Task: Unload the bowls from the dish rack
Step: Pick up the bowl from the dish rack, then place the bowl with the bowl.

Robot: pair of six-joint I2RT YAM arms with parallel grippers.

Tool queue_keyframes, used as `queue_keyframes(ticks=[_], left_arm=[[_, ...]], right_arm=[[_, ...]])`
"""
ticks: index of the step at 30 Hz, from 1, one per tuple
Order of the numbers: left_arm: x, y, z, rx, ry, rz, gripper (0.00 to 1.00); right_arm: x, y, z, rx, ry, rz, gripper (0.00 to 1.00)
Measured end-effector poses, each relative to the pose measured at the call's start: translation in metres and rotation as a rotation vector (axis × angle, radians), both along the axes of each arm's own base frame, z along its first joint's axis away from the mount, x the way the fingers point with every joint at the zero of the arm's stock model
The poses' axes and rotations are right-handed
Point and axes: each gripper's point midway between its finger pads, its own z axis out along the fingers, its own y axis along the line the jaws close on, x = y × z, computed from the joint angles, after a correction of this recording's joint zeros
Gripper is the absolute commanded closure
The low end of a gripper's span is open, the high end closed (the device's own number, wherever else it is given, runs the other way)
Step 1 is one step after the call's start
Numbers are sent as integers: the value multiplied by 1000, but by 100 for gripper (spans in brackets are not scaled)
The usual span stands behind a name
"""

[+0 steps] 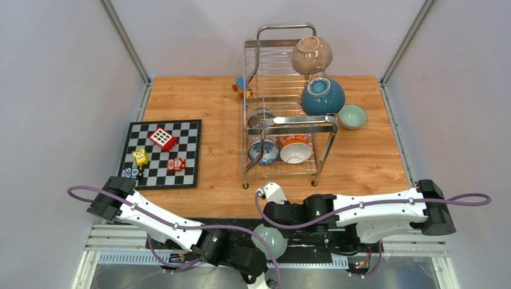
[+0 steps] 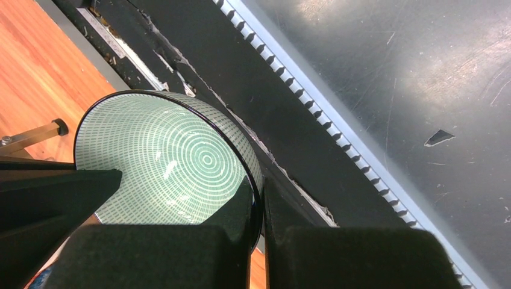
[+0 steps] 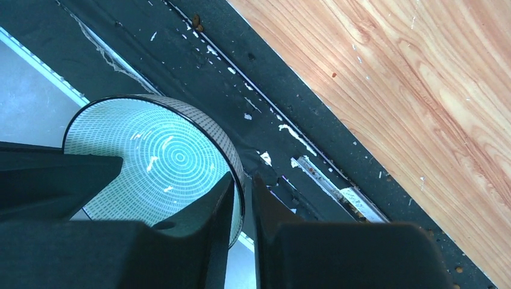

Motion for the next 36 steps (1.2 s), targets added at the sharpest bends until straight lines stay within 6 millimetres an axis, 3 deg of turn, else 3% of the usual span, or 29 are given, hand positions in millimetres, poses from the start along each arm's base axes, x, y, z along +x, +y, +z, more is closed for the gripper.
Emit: queue_keyframes(ticks=[3, 10, 15, 19, 23, 24, 29, 31, 32, 36], left_arm=[[0, 0, 0, -1, 4, 5, 100], [-1, 0, 0, 0, 12, 11, 100], [-1, 0, 0, 0, 14, 13, 100], [-1, 0, 0, -4, 16, 16, 100], [-2, 1, -1, 1, 26, 24, 100], [-2, 1, -1, 0, 28, 26, 96], [-3, -2, 1, -15, 42, 53, 39], [-2, -5, 3, -35, 51, 88, 6], [0, -6, 4, -43, 53, 107, 1], [11, -8, 18, -114, 54, 220, 0]], right_arm=[[-2, 1, 0, 3, 5, 4, 83], [-2, -2, -4, -22, 7, -4, 72], [-3, -3, -10, -46, 9, -6, 80], [-5, -1, -10, -40, 9, -6, 96], [-6, -1, -9, -38, 9, -3, 97], [-7, -1, -9, -39, 9, -3, 97], [-7, -3, -9, -47, -2, -1, 97], [-5, -10, -10, -75, -11, -5, 97], [-4, -12, -11, -84, -17, -9, 97], [-1, -19, -8, -86, -32, -38, 97]])
